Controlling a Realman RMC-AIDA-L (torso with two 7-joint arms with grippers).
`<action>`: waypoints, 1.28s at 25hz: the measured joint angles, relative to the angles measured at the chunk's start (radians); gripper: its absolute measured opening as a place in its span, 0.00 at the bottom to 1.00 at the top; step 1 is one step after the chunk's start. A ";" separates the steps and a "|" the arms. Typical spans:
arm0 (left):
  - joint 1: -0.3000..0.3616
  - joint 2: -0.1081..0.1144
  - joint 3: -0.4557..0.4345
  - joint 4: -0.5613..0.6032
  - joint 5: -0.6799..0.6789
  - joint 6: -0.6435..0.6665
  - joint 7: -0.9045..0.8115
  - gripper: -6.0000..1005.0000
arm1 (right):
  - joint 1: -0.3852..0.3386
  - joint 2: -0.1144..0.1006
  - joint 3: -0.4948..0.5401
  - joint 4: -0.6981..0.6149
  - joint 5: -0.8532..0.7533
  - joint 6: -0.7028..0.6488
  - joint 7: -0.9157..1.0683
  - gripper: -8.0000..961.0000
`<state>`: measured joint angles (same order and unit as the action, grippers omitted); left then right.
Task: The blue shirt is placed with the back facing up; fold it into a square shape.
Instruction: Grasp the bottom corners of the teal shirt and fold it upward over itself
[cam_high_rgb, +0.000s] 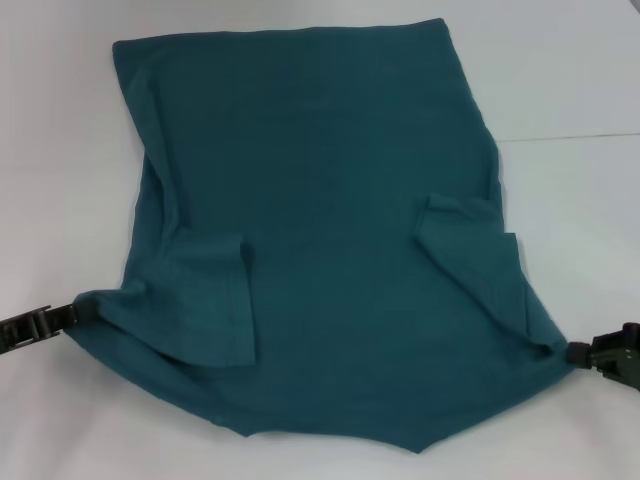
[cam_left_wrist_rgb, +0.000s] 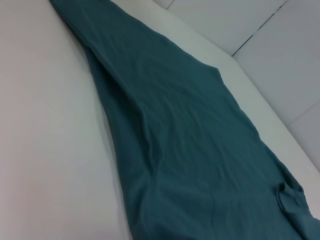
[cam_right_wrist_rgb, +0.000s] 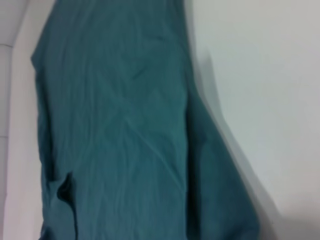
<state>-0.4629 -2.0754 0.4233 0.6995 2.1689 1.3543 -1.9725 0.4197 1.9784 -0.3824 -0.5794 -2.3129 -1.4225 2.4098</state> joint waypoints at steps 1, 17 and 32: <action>0.003 0.000 0.000 0.003 0.000 0.004 -0.007 0.02 | -0.002 0.001 0.013 0.000 0.000 -0.005 -0.020 0.04; 0.131 -0.024 -0.090 0.035 0.000 0.172 -0.036 0.02 | -0.108 0.011 0.124 0.010 0.152 -0.144 -0.371 0.04; 0.219 -0.050 -0.119 0.035 0.007 0.265 0.007 0.02 | -0.230 0.032 0.251 0.002 0.164 -0.354 -0.615 0.04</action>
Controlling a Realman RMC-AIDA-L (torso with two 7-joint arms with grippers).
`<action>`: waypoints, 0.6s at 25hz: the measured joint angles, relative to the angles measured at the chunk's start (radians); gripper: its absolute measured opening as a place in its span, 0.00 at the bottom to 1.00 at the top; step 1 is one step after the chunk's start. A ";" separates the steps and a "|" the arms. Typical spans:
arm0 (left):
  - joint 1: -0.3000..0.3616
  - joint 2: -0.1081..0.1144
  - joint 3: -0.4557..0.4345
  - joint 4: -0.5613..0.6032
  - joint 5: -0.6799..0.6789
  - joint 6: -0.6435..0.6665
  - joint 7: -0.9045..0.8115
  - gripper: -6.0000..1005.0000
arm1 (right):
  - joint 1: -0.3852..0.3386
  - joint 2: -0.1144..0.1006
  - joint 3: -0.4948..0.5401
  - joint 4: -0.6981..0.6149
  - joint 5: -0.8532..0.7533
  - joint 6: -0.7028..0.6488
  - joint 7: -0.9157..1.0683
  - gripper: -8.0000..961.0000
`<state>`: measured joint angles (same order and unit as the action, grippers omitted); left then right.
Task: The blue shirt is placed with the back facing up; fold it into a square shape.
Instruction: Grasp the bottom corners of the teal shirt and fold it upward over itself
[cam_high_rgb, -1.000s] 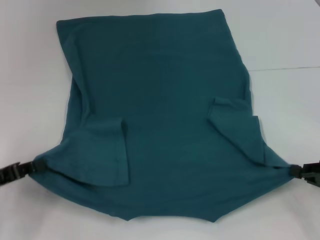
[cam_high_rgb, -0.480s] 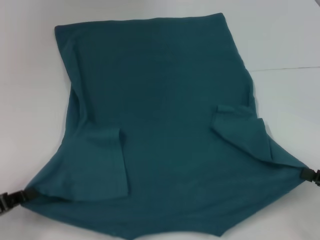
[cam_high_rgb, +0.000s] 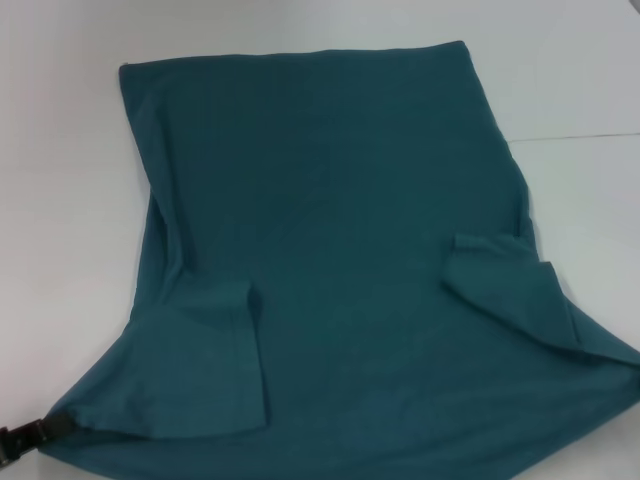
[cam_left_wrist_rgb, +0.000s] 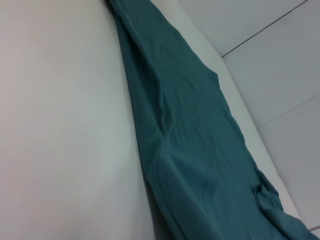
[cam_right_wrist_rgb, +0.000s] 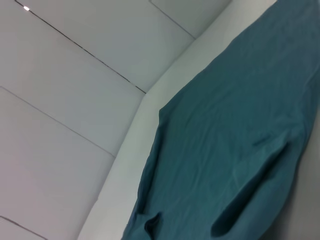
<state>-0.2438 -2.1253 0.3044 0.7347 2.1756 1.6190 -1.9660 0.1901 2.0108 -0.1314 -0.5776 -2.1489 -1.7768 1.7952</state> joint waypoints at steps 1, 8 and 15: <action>0.005 0.000 -0.010 0.000 0.001 0.010 0.006 0.02 | -0.007 0.000 0.001 0.001 -0.001 -0.002 -0.008 0.04; 0.038 -0.006 -0.028 0.001 0.003 0.048 0.025 0.02 | -0.040 0.000 -0.003 0.006 -0.005 -0.009 -0.026 0.04; 0.072 -0.014 -0.031 0.008 0.003 0.069 0.043 0.02 | -0.055 0.001 -0.005 0.007 -0.005 -0.018 -0.026 0.04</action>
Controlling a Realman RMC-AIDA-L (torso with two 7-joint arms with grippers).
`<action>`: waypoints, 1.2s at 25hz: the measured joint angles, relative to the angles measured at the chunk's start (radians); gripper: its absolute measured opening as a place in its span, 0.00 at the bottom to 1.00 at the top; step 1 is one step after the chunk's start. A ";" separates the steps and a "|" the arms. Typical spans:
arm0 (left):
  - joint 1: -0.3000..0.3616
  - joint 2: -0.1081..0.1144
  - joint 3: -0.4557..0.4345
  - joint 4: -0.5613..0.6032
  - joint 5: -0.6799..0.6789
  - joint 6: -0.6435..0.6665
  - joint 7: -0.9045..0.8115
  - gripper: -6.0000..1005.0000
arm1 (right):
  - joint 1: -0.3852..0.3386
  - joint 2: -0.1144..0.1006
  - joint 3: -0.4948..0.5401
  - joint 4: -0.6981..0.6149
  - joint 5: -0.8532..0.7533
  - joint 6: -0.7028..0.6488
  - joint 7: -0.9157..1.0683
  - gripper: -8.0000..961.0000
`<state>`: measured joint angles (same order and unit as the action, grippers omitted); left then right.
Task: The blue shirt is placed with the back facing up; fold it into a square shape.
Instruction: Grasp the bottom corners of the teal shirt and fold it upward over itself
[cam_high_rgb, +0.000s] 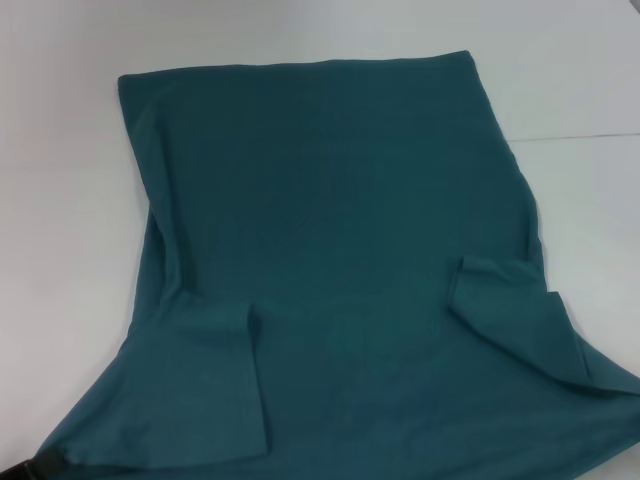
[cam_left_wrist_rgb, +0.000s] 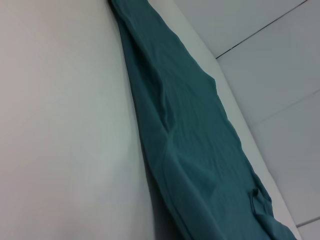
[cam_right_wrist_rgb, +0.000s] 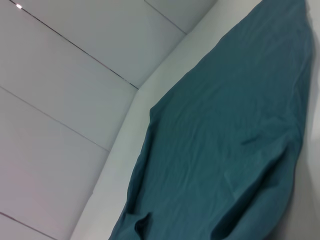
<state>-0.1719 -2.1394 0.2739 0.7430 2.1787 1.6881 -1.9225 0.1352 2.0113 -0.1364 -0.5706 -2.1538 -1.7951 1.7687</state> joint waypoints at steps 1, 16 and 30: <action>0.004 0.000 -0.004 0.002 0.000 0.006 0.001 0.02 | 0.001 0.000 0.000 0.000 0.000 -0.001 0.001 0.04; -0.242 0.047 -0.098 -0.157 -0.049 -0.069 -0.004 0.02 | 0.230 -0.040 -0.002 0.002 0.000 0.147 0.094 0.04; -0.492 0.052 -0.091 -0.229 -0.169 -0.445 0.000 0.02 | 0.487 -0.065 -0.121 0.072 0.004 0.636 0.132 0.04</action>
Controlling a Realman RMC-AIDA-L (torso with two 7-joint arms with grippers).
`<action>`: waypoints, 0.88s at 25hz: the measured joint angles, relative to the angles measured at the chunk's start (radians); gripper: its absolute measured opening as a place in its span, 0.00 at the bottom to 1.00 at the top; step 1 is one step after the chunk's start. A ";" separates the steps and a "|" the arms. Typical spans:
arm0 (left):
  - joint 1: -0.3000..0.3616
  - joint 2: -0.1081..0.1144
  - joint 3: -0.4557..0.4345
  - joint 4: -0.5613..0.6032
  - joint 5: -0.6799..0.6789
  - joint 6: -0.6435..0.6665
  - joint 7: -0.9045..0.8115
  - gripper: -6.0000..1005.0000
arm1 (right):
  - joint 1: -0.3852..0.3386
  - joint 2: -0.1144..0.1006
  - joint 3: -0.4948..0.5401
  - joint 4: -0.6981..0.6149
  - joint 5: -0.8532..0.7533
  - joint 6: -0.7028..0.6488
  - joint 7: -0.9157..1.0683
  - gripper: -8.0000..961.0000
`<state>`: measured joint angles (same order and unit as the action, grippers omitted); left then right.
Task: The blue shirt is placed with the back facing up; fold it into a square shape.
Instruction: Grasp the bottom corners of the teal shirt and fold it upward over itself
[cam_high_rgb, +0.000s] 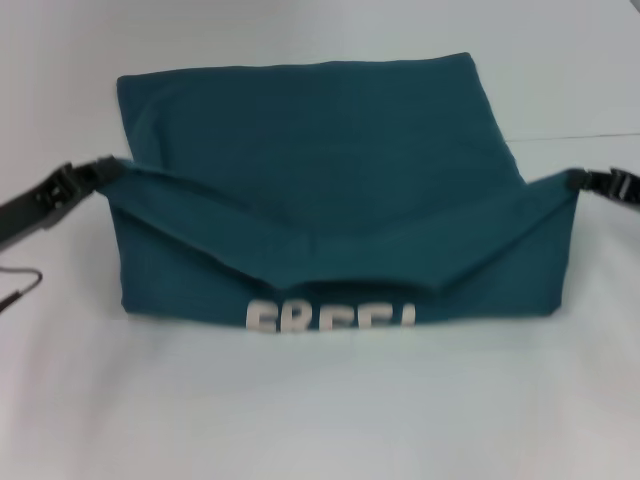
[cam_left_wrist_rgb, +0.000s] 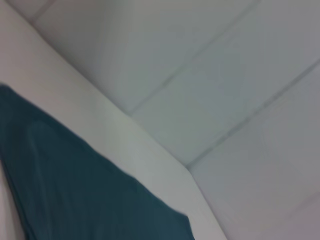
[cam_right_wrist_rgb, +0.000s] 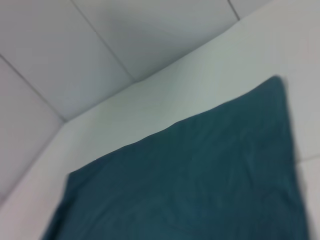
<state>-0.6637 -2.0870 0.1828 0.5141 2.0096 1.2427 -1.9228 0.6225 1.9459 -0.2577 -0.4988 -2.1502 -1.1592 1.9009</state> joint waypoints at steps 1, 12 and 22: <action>-0.013 -0.002 0.002 -0.001 -0.018 -0.038 0.010 0.02 | 0.037 -0.005 -0.029 0.021 0.001 0.081 -0.002 0.04; -0.075 -0.004 0.003 -0.051 -0.072 -0.224 0.074 0.02 | 0.145 0.003 -0.135 0.037 0.002 0.328 -0.009 0.04; -0.092 -0.005 0.003 -0.059 -0.128 -0.276 0.102 0.02 | 0.203 -0.023 -0.165 0.092 0.004 0.412 -0.006 0.04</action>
<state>-0.7559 -2.0920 0.1856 0.4546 1.8816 0.9667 -1.8206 0.8251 1.9229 -0.4222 -0.4069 -2.1465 -0.7470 1.8953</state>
